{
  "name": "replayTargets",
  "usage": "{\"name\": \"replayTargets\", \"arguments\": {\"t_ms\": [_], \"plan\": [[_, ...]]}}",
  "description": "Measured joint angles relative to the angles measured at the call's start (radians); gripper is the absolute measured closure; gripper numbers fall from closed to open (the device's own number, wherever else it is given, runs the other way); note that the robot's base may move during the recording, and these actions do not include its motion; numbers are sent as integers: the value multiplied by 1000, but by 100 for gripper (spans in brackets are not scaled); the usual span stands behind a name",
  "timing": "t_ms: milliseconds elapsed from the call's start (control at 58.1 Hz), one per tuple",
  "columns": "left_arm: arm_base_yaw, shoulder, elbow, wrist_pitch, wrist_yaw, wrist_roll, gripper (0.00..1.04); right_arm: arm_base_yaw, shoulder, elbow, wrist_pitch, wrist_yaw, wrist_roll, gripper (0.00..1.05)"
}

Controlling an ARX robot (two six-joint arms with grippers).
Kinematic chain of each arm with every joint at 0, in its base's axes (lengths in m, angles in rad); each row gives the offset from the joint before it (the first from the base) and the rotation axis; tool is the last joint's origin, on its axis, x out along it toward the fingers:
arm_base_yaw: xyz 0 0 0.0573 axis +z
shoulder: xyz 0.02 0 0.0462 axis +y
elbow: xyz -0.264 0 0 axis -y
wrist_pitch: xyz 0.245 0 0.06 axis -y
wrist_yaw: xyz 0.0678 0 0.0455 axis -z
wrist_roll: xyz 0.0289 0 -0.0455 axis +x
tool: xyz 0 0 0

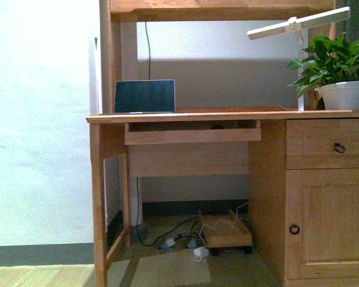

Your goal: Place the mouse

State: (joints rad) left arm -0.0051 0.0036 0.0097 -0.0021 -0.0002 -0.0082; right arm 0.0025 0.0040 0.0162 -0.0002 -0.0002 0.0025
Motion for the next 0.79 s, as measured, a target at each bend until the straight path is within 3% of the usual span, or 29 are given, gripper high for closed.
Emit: {"name": "replayTargets", "arguments": {"t_ms": [792], "plan": [[0,0,0,0,0,0,8,0,0,0,0,0,0,7]]}}
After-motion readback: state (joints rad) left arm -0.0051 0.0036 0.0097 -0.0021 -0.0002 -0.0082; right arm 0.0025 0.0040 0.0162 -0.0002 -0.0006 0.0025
